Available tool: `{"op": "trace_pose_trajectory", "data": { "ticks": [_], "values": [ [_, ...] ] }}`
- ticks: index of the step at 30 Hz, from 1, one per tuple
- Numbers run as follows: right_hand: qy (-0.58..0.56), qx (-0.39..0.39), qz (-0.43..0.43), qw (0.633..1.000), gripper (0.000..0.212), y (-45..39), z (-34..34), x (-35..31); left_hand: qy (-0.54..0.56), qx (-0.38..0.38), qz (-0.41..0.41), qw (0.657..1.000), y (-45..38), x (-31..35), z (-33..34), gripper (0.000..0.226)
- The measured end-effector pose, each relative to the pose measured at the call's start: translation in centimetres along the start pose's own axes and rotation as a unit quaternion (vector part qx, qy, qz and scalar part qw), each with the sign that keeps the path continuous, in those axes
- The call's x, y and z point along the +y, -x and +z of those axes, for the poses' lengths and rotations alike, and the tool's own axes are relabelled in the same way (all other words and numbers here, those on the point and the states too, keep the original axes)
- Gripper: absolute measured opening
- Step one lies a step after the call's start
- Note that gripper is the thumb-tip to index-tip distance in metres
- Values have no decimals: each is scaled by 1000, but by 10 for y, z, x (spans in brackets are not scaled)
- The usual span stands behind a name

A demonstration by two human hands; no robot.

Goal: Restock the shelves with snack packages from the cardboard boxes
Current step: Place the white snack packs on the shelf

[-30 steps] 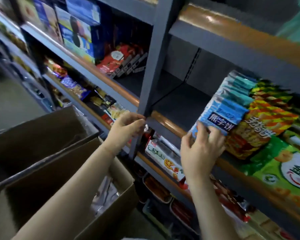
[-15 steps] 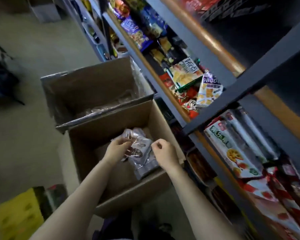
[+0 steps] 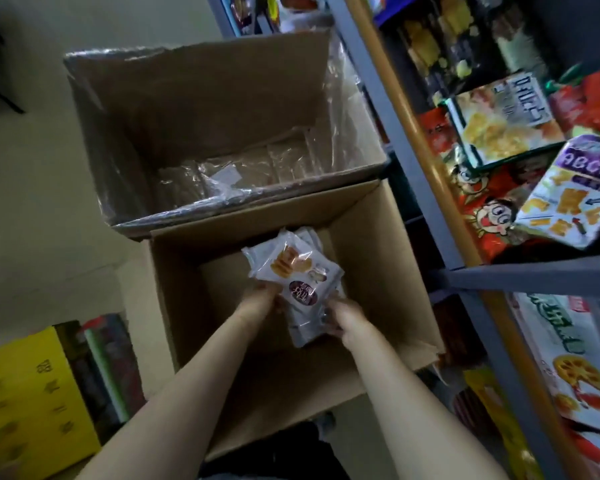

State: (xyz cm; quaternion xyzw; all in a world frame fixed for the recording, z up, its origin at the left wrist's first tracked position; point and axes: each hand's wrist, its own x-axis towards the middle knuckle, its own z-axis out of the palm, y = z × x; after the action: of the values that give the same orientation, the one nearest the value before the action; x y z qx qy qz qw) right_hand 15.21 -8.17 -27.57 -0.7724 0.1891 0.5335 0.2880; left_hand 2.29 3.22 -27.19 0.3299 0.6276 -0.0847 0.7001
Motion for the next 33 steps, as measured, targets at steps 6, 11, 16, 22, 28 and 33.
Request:
{"op": "trace_pose_trajectory", "data": {
  "ticks": [6,11,16,22,28,33],
  "values": [
    [-47,-42,90,994,52,-66,39,14,-54,-23,5,998,-37,-14,4,19],
    [-76,17,88,993,71,-104,46,28,-66,-18,32,997,-57,-17,-2,15],
    [-119,21,87,989,94,-103,49,29,-82,-15,47,995,-53,-18,-3,17],
    [-117,7,55,992,66,-59,29,19,-132,4,62,989,-16,-10,-3,19],
    [3,77,-159,984,62,26,-5,12,-206,37,232,950,57,0,3,8],
    [-86,22,-358,930,43,144,-83,18,-162,-41,323,932,143,21,13,86]
  ]
}}
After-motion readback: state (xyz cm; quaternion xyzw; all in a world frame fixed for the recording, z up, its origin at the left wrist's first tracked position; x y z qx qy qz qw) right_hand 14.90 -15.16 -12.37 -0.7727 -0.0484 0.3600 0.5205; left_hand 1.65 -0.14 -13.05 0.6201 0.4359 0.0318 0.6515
